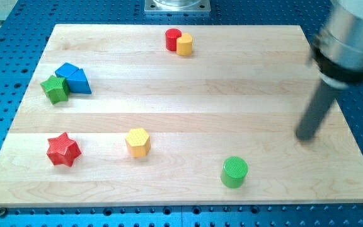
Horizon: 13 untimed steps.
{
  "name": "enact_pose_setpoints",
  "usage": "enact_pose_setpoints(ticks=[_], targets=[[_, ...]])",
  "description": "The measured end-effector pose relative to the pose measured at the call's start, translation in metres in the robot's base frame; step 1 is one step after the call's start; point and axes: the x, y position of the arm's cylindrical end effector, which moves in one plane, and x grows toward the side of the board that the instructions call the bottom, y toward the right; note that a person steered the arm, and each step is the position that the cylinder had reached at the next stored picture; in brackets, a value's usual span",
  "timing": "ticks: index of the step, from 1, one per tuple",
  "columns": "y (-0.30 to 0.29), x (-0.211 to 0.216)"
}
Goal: Drag the green circle below the heart
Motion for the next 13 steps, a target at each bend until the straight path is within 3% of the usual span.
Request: enact_pose_setpoints(ticks=[1,2,3,4,5,7,8,10,11,12,13], targets=[[-0.098,0.046],[-0.139,0.064],[-0.172,0.052],[-0.152,0.076],[-0.244,0.074],[-0.229,0.03],[-0.236,0.058],[-0.277,-0.033],[-0.281,-0.024],[-0.365,-0.005],[-0.403,-0.022]])
